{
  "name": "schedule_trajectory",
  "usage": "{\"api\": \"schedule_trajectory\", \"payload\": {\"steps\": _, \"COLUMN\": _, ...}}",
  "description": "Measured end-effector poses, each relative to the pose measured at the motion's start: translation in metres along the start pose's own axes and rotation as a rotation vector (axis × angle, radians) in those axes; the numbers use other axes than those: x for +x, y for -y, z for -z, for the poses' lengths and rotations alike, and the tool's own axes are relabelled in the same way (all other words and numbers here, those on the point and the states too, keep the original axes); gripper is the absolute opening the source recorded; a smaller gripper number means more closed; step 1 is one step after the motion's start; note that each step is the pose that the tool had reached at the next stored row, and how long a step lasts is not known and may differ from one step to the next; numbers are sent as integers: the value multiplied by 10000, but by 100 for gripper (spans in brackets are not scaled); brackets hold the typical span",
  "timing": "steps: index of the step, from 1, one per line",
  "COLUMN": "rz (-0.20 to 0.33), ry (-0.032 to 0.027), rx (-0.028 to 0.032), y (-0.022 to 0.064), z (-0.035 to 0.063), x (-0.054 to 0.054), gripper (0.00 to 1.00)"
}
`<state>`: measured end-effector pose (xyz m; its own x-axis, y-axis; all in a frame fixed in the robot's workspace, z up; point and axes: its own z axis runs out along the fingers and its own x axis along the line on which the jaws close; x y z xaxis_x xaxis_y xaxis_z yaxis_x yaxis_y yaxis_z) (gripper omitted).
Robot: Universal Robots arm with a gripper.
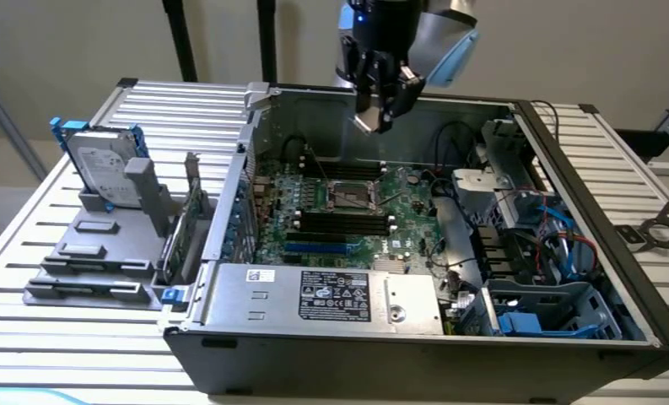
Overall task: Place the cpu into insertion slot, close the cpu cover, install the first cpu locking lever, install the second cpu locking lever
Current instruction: 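Place the cpu into insertion slot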
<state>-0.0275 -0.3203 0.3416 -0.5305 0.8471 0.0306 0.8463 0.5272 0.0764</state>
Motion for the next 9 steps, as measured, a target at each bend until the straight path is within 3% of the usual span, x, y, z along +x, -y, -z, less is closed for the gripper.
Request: {"api": "schedule_trajectory", "payload": {"steps": 9, "rz": -1641, "ry": 112, "rx": -27, "y": 5, "z": -65, "x": -2, "gripper": 55}}
